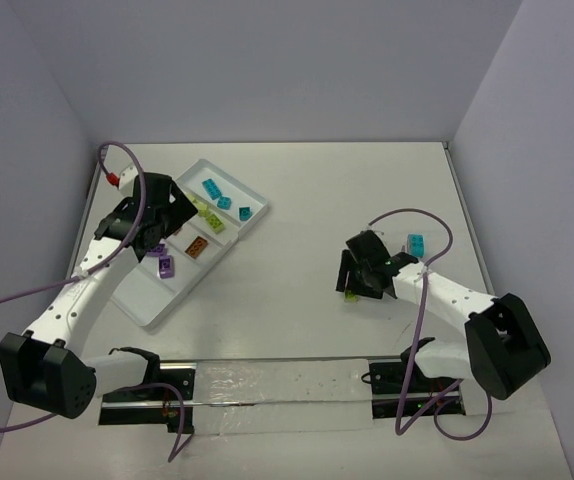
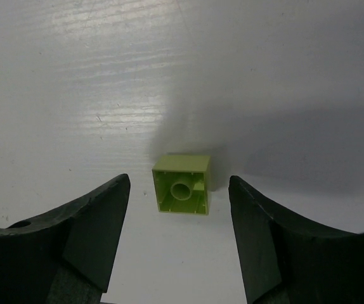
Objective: Sort the legos into containers by color
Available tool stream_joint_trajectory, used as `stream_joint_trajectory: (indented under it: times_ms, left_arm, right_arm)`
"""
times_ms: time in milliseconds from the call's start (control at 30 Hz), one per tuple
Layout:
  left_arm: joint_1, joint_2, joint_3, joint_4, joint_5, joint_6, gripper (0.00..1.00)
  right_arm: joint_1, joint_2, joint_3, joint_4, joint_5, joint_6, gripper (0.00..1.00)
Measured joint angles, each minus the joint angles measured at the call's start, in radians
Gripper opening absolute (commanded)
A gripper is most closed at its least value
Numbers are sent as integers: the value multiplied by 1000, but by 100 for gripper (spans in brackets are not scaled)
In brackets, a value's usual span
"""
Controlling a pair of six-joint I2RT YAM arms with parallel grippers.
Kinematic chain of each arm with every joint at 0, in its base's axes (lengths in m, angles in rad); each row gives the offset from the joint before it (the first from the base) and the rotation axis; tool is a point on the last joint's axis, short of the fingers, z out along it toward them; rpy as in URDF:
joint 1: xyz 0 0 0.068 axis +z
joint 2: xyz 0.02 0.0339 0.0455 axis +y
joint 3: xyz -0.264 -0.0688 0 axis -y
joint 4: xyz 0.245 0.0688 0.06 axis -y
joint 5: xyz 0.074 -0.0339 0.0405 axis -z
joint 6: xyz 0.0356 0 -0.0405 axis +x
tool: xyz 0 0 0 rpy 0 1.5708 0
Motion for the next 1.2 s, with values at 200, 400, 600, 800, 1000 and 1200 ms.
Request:
stream_joint_trajectory:
  times_ms: [200,400,600,800,1000,1200]
  left_arm:
    - [-2,0,29,-30,1,11,95]
    - [-7,-6,41,-40,-4,18,95]
    - [-12,-63,40,-39,-29,40,95]
    - [-12,-113,40,-40,-33,58,95]
    - [-12,-100,39,-41,-33,63,95]
    - [-12,-90,28,-36,-35,63,95]
  right_arm:
    - [17,10,5,2,18,11,12]
    - [32,10,55,11,5,9,7]
    - [84,65,230,14,-60,5,17]
    - [120,169,403,70,-67,-19,46]
    - [120,170,353,30,-3,-46,86]
    - [120,170,261,-31,53,-68,96]
